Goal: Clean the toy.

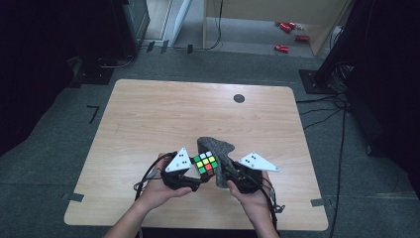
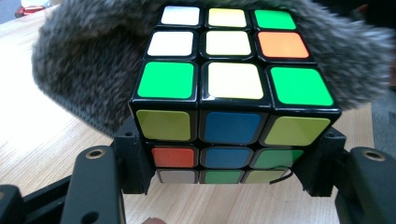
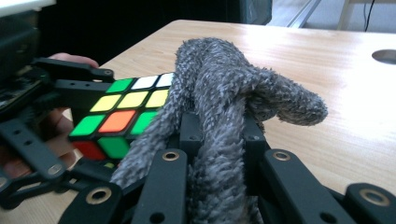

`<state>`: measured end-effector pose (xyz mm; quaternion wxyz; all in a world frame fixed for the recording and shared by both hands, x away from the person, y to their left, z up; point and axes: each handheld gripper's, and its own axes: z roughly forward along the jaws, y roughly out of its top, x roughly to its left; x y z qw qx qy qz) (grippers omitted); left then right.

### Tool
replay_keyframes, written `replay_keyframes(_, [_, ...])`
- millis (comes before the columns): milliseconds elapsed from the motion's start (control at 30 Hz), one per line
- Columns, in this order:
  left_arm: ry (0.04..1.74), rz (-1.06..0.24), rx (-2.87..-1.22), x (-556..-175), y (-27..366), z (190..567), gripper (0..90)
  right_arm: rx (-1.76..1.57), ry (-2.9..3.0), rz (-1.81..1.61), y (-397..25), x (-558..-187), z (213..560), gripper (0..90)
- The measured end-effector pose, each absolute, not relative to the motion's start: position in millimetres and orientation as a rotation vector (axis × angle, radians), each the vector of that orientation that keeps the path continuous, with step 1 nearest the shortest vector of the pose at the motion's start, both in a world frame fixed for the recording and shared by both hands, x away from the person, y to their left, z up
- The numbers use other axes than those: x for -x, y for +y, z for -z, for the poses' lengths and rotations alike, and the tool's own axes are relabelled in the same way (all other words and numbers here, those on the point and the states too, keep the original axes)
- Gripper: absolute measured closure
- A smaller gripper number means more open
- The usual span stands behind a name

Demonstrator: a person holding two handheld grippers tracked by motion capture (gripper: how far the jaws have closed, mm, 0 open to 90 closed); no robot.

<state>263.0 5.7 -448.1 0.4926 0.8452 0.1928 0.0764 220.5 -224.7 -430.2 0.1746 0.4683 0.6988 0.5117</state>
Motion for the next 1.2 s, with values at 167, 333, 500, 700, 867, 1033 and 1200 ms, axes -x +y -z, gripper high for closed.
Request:
replay_keyframes(167, [0.500, -0.166, -2.033, -269, 13, 446, 34.9, -1.338, 2.023, -1.425, -223, -222, 436, 78.1])
replay_keyframes(333, [0.508, -0.134, -2.021, -269, 13, 447, 34.9, -1.295, 1.998, -1.432, -220, -217, 426, 78.1])
replay_keyframes(500, [0.467, -0.149, -2.062, -264, 5, 449, 34.9, -1.299, 1.979, -1.457, -225, -219, 425, 78.0])
replay_keyframes(700, [0.511, -0.153, -2.024, -271, 16, 444, 34.9, -1.316, 2.027, -1.438, -223, -222, 435, 78.0])
replay_keyframes(867, [0.505, -0.160, -2.030, -271, 16, 449, 34.9, -1.274, 2.010, -1.460, -220, -217, 427, 77.9])
replay_keyframes(1033, [0.465, -0.156, -2.051, -264, 7, 451, 34.9, -1.281, 1.972, -1.492, -225, -218, 424, 77.8])
replay_keyframes(1200, [0.495, -0.155, -2.007, -268, 14, 446, 34.9, -1.315, 1.988, -1.499, -227, -221, 432, 77.9])
